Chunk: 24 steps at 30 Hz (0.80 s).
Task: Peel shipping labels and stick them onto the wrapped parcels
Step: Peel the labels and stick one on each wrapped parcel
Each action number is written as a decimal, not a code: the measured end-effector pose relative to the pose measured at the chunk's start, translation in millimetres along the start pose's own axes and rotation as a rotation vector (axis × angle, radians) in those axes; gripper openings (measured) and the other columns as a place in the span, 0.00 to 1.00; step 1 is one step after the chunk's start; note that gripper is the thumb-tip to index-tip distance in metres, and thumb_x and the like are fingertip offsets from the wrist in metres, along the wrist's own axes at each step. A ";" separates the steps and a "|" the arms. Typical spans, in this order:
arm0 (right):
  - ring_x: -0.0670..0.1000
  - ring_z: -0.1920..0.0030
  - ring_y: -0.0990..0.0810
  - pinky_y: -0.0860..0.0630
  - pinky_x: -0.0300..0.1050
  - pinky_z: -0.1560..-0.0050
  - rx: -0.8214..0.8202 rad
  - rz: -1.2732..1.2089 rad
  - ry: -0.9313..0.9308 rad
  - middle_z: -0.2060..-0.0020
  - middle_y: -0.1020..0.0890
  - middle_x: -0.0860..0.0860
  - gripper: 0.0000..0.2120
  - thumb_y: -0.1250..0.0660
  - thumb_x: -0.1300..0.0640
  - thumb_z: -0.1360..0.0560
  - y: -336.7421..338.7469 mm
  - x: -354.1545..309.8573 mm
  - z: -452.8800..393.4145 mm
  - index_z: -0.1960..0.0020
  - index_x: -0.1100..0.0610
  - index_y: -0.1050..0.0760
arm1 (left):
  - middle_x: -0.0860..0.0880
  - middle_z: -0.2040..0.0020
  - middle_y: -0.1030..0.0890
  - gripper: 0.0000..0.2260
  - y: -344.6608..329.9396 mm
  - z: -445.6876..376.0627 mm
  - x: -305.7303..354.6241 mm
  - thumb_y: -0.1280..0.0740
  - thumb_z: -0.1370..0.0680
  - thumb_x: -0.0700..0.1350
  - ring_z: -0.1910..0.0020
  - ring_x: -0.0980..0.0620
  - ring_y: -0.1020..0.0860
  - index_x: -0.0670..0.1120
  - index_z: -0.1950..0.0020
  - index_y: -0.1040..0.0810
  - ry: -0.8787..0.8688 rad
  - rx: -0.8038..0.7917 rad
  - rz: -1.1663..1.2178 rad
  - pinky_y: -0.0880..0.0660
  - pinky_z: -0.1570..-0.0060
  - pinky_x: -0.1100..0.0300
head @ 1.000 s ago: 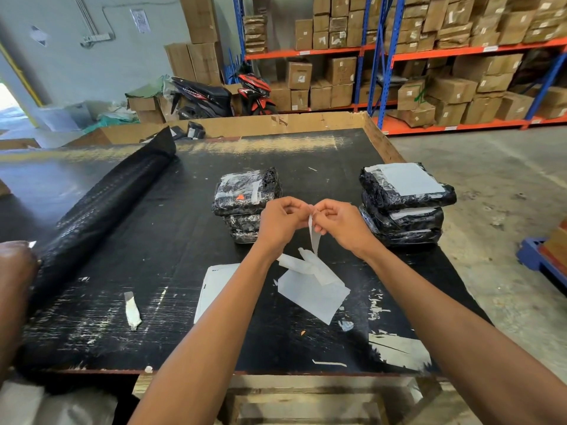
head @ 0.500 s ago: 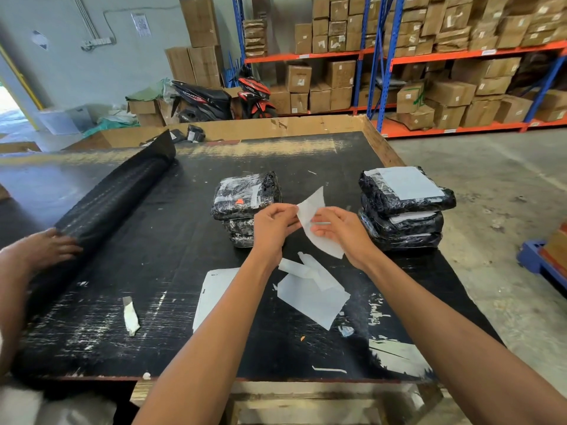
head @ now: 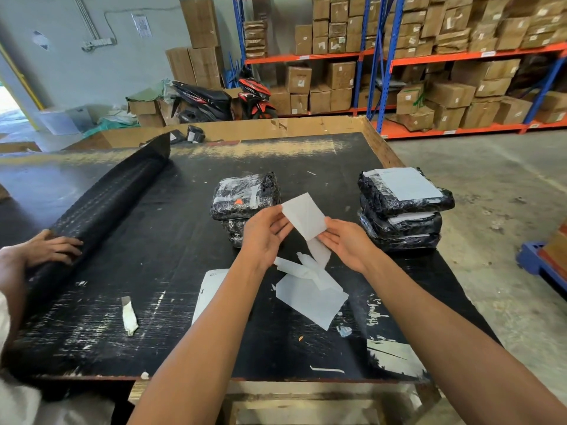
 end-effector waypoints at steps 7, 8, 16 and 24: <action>0.54 0.42 0.21 0.25 0.43 0.38 0.407 -0.342 0.031 0.42 0.20 0.60 0.15 0.38 0.67 0.19 67.3 13.2 9.7 0.33 0.69 0.29 | 0.40 0.50 0.17 0.03 40.9 -3.4 19.7 0.33 0.21 0.34 0.52 0.44 0.16 0.37 0.49 0.22 -0.069 0.215 0.259 0.18 0.51 0.52; 0.54 0.43 0.20 0.24 0.43 0.39 0.477 -0.365 0.035 0.42 0.20 0.60 0.15 0.37 0.68 0.20 77.7 16.1 12.1 0.33 0.68 0.28 | 0.40 0.51 0.16 0.03 44.0 -1.9 23.5 0.33 0.21 0.34 0.51 0.44 0.16 0.37 0.48 0.22 -0.087 0.226 0.274 0.18 0.52 0.53; 0.52 0.55 0.17 0.16 0.42 0.52 0.431 -0.286 -0.027 0.46 0.20 0.60 0.09 0.42 0.63 0.16 82.1 27.8 18.4 0.41 0.67 0.27 | 0.42 0.59 0.15 0.01 52.0 5.6 58.7 0.33 0.22 0.34 0.56 0.47 0.16 0.38 0.52 0.22 -0.214 0.226 0.407 0.18 0.50 0.52; 0.54 0.61 0.23 0.26 0.45 0.58 0.157 0.823 0.008 0.68 0.21 0.53 0.15 0.31 0.54 0.22 34.1 50.0 3.4 0.62 0.65 0.19 | 0.43 0.56 0.17 0.01 25.9 12.5 45.6 0.33 0.21 0.35 0.55 0.47 0.17 0.39 0.51 0.22 -0.184 0.168 0.326 0.17 0.53 0.53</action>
Point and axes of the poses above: each hand's wrist, its own z-axis away from the middle knuckle, its own y-axis out of the back of the hand, x = y × z, the point moved 10 cm from there along -z, towards the middle knuckle
